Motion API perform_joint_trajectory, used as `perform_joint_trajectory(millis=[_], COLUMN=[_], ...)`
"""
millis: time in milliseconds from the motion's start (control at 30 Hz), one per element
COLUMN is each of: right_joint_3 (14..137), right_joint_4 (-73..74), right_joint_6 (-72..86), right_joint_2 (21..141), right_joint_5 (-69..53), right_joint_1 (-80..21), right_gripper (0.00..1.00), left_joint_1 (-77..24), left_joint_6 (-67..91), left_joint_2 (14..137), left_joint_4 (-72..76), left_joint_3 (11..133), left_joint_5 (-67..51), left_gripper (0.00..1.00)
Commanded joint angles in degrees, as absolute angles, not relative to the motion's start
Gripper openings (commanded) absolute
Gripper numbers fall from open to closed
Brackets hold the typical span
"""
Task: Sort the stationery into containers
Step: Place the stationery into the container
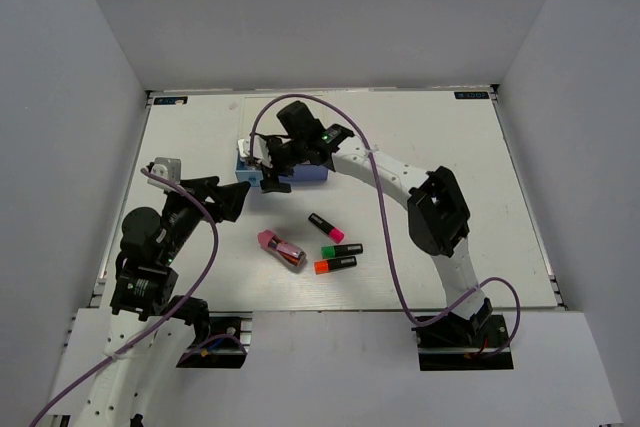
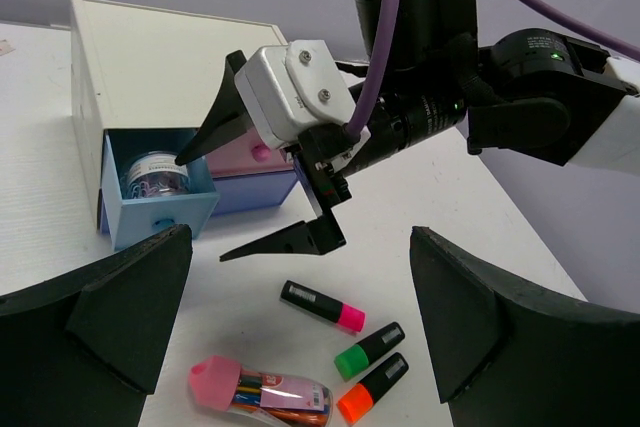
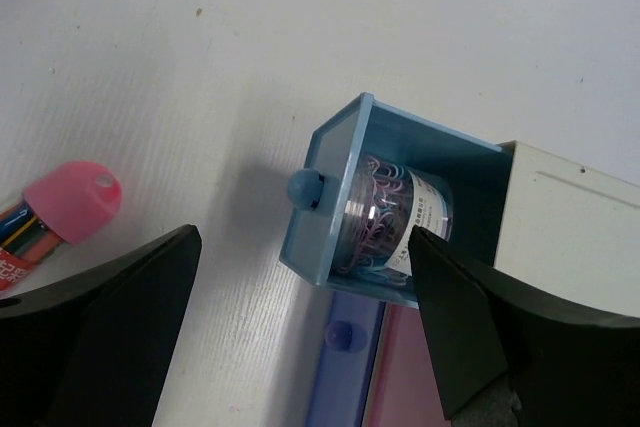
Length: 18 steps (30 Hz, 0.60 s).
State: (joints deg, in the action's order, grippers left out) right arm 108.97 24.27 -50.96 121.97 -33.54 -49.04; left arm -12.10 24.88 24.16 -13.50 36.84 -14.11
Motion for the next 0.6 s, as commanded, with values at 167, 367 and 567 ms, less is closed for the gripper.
perform_joint_trajectory(millis=[167, 367, 567], right_joint_3=[108.64, 103.47, 92.57], right_joint_4=[21.63, 17.5, 8.55], right_joint_6=[-47.38, -45.01, -41.14], right_joint_2=[114.88, 110.41, 105.12], right_joint_5=[-31.56, -26.29, -18.21], right_joint_1=[-48.69, -48.43, -47.37], right_gripper=[0.9, 0.9, 0.9], left_joint_1=[-11.78, -11.78, -11.78], left_joint_6=[24.52, 26.45, 33.29], left_joint_2=[24.78, 24.79, 25.84], left_joint_4=[-13.27, -10.73, -11.33], left_joint_3=[36.56, 36.04, 35.51], left_joint_5=[-14.5, -15.82, -12.75], left_gripper=[1.0, 1.0, 1.0])
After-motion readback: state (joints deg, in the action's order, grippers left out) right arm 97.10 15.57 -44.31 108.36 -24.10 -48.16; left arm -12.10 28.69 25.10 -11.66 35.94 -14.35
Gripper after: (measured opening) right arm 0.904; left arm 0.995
